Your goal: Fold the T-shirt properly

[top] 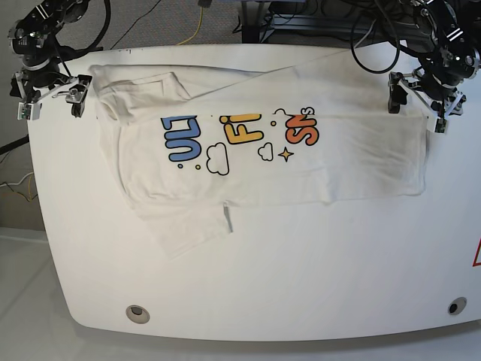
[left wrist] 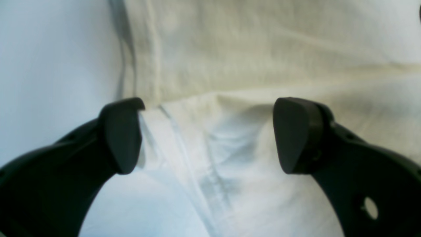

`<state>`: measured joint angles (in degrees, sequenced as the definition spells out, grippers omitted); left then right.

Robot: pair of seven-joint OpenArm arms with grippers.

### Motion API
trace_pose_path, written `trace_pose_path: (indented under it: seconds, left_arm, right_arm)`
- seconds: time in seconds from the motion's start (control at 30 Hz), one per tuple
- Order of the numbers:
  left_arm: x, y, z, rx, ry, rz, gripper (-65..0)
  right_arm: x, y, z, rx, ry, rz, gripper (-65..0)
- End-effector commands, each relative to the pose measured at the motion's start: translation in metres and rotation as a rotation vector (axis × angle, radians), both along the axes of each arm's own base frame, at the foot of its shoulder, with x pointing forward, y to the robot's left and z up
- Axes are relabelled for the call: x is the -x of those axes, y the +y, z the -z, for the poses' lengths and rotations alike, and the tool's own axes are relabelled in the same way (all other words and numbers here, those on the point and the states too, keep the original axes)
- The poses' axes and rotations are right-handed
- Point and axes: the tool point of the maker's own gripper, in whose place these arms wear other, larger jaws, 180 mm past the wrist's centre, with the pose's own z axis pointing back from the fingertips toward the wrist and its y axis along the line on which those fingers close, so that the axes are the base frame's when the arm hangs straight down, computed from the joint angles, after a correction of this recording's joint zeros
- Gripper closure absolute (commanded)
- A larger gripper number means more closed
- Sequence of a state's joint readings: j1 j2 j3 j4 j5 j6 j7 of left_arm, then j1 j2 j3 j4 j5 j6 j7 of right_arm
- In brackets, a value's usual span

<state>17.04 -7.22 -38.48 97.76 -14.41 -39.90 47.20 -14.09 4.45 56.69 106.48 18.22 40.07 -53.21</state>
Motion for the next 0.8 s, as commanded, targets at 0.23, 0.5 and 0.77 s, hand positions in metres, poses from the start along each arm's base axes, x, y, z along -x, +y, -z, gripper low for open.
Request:
trace_pose_path:
  seconds: [0.23, 0.5, 0.77]
  left_arm:
    - [-0.023, 0.0, -0.029, -0.04, -0.072, 0.017, -58.5]
    - [-0.039, 0.001, -0.042, -0.049, -0.115, 0.016, -58.5]
    - [-0.051, 0.008, -0.056, -0.077, -0.152, 0.021, -58.5]
  right_arm:
    - [-0.019, 0.001, -0.033, 0.073, -0.048, -0.04, -64.2]
    - [-0.043, 0.03, -0.031, 0.052, -0.06, -0.145, -64.2]
    - [-0.063, 0.051, -0.033, 0.043, -0.078, -0.213, -64.2]
